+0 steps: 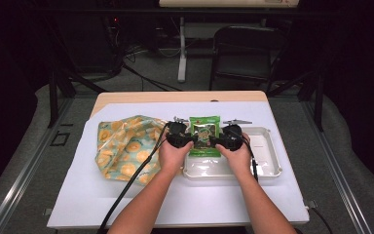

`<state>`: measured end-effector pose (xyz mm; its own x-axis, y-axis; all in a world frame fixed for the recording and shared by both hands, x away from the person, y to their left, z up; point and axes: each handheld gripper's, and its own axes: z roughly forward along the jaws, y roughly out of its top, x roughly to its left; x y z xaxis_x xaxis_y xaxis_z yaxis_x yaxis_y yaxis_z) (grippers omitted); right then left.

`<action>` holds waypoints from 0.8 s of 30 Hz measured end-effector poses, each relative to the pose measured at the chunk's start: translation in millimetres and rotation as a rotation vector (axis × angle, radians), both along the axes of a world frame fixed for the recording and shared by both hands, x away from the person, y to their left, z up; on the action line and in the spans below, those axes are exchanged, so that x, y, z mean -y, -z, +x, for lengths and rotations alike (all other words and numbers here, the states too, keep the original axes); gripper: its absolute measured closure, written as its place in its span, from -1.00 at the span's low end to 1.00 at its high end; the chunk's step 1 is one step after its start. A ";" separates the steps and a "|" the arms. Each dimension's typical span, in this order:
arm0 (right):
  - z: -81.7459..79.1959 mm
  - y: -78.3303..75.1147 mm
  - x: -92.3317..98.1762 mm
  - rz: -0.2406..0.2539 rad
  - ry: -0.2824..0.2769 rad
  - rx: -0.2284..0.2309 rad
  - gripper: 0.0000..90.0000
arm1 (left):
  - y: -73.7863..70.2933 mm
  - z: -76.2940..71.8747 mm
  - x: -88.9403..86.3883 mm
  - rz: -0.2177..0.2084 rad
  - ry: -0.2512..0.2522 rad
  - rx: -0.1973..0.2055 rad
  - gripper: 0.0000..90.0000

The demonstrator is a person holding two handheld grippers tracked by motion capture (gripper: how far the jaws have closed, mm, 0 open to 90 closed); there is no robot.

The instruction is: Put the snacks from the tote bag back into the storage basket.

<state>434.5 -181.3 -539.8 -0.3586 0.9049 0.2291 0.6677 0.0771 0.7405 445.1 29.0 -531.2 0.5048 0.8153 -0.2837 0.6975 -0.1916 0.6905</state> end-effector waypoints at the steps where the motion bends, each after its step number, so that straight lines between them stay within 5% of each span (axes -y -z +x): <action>1: 0.0 0.1 0.2 0.000 0.002 -0.001 0.17 | -0.1 0.0 0.0 0.000 0.000 0.002 0.41; 24: -3.5 -5.9 4.0 0.006 0.018 0.024 -0.03 | -7.4 -2.2 -4.7 0.018 0.004 0.022 0.22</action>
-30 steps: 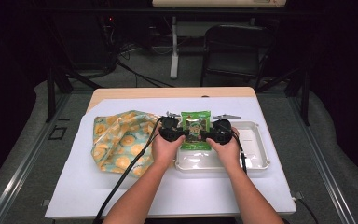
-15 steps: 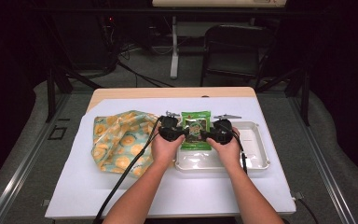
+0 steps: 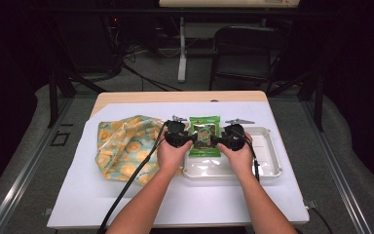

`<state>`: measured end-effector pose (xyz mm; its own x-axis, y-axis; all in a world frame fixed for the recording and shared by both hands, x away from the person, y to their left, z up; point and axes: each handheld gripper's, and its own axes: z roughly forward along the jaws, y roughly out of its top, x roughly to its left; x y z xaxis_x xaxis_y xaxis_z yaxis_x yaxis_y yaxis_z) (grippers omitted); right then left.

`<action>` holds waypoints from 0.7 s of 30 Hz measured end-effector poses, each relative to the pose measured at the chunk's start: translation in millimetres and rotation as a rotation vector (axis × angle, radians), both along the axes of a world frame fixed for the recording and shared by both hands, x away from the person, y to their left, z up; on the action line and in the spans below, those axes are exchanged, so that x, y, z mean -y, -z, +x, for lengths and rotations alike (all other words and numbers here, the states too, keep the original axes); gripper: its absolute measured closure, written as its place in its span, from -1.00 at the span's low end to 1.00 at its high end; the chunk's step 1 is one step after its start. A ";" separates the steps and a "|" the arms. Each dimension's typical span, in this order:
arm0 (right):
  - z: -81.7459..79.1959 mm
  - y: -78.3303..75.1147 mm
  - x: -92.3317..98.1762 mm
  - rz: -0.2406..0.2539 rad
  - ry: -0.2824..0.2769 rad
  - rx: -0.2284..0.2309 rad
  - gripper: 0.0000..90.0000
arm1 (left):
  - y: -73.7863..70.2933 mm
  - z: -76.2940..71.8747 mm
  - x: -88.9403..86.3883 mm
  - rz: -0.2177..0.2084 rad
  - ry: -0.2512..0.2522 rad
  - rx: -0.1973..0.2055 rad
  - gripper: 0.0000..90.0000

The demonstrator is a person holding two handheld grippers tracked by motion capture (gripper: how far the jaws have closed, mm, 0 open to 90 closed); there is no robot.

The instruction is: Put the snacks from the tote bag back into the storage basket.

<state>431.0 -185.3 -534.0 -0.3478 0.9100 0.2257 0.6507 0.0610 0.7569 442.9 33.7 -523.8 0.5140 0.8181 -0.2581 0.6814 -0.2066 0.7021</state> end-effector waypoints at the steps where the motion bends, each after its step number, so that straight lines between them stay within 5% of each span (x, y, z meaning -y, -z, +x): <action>1: -0.2 -0.4 0.1 -0.004 0.000 0.001 -0.03 | -0.3 -0.2 -0.3 0.005 0.001 0.002 0.22; 21: -7.3 -8.4 -1.0 -0.016 -0.014 0.020 -0.04 | -10.0 -4.9 -3.4 -0.016 0.006 0.022 0.21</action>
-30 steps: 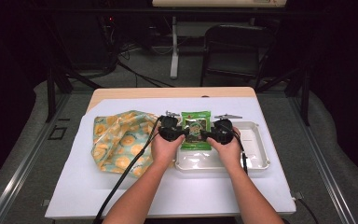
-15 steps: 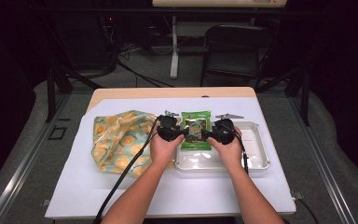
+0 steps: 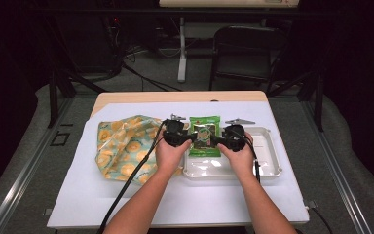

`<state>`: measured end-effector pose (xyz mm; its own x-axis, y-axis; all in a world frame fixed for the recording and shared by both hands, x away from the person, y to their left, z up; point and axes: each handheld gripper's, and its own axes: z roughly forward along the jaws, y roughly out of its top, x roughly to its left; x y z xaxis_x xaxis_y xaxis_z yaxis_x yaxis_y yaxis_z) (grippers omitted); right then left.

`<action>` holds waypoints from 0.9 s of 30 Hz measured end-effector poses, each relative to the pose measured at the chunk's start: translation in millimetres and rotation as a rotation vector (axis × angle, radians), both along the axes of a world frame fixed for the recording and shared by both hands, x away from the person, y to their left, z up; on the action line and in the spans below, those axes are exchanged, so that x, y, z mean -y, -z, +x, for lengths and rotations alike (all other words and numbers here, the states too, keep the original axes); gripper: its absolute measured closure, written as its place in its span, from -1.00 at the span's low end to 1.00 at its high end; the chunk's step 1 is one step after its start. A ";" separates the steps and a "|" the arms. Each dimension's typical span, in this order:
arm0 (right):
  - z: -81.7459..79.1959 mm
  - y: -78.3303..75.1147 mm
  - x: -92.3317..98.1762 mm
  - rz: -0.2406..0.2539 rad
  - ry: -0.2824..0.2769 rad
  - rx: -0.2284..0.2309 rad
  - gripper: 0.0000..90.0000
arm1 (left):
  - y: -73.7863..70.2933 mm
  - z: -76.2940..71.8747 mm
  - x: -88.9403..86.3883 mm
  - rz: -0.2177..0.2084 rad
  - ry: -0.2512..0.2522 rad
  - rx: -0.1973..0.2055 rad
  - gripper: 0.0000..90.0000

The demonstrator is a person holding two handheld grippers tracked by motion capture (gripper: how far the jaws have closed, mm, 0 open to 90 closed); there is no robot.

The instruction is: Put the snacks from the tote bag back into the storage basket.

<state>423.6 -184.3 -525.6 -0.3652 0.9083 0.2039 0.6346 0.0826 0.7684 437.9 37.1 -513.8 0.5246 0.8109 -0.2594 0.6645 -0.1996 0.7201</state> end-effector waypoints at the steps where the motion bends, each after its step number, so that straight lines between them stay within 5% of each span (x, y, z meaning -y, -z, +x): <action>1: -0.6 -0.8 -0.2 -0.003 0.002 0.000 -0.04 | -0.3 -0.4 0.2 0.000 -0.001 0.002 0.21; 27: -14.6 -19.5 -4.3 0.010 -0.023 0.054 -0.06 | -27.4 -13.0 -14.3 -0.027 0.030 0.069 0.20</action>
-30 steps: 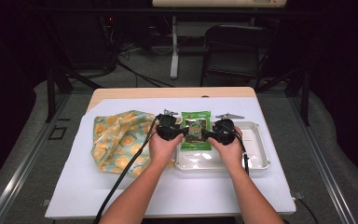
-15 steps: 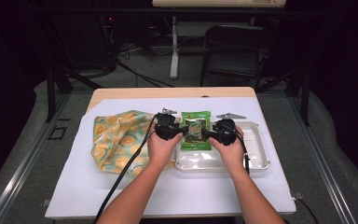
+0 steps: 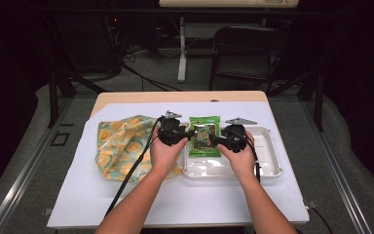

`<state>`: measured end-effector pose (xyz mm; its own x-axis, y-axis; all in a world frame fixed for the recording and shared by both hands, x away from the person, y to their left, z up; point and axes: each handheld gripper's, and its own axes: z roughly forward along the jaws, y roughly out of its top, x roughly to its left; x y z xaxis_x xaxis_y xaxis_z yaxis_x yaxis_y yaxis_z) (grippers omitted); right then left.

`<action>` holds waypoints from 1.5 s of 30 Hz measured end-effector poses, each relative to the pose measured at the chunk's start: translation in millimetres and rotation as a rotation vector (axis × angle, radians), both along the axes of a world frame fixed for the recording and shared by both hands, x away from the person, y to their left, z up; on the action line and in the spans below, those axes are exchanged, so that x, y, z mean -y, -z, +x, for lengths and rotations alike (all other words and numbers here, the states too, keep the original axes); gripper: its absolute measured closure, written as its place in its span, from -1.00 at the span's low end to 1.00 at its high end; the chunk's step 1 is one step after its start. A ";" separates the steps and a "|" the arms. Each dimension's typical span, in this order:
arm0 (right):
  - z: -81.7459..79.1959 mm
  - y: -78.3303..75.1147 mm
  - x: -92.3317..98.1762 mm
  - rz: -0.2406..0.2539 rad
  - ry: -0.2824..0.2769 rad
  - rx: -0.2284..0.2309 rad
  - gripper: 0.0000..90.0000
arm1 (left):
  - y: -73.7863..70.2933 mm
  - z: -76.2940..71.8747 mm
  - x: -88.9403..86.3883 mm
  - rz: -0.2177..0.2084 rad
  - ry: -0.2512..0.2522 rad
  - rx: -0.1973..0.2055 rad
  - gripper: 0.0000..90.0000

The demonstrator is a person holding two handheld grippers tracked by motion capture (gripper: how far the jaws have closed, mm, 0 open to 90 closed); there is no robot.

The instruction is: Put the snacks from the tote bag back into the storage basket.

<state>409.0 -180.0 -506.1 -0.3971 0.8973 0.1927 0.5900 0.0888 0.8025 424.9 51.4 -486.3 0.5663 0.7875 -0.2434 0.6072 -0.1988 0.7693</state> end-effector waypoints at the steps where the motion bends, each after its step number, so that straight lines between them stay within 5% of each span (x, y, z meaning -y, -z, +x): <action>1: -0.4 -0.4 0.0 -0.004 0.001 0.001 -0.06 | -0.8 -0.2 -0.8 0.004 0.002 -0.002 0.20; 23: -9.4 -8.8 -1.8 -0.009 -0.023 0.028 -0.07 | -14.6 -8.0 -11.6 0.000 0.017 0.029 0.20; 45: -22.9 -17.0 -6.1 -0.039 -0.048 0.051 -0.08 | -27.1 -23.8 -20.1 0.078 0.072 0.092 0.19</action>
<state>386.1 -174.0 -489.1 -0.4478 0.8836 0.1366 0.5432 0.1475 0.8266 401.0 71.5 -459.2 0.6391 0.7585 -0.1273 0.5170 -0.3011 0.8013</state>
